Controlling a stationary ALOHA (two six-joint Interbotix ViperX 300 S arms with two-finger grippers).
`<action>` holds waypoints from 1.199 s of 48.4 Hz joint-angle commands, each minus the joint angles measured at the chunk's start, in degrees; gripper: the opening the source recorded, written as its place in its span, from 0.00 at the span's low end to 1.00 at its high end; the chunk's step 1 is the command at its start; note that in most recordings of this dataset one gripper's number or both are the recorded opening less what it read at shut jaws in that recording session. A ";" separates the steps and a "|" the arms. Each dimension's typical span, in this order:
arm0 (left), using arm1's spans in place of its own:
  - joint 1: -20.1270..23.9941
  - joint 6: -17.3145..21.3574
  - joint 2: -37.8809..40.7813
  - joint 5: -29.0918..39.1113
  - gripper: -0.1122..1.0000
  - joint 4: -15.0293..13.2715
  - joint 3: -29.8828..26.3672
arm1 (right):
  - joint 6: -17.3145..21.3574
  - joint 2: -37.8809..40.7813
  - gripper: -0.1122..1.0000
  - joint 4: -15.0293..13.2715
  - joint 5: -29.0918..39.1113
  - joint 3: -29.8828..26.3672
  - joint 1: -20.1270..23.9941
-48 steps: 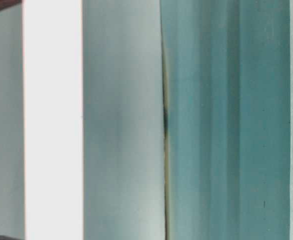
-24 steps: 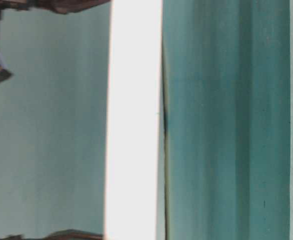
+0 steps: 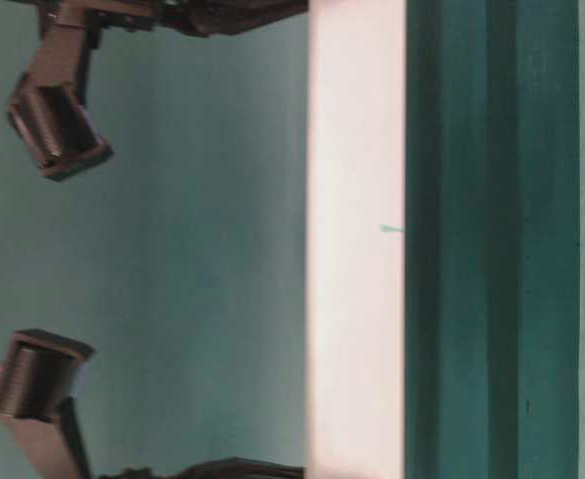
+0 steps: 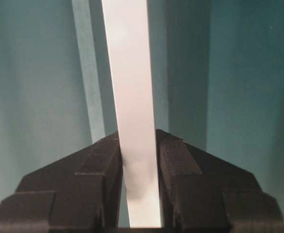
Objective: Lift a wooden board with both hands.
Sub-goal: 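Lower the white board with both grippers back toward the table, then set the white board down on the table, still gripped by both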
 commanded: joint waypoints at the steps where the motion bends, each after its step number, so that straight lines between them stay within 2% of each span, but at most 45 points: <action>1: -0.09 -0.35 0.18 -2.11 0.26 0.18 1.14 | -0.35 1.14 0.29 0.00 -1.49 0.26 0.44; 18: -0.18 -0.53 3.16 -8.96 0.26 0.09 4.22 | -0.44 4.13 0.29 0.26 -5.54 2.20 0.97; 58: -1.23 -0.53 8.26 -12.22 0.26 0.09 5.98 | -0.44 8.17 0.29 0.62 -11.43 3.43 3.52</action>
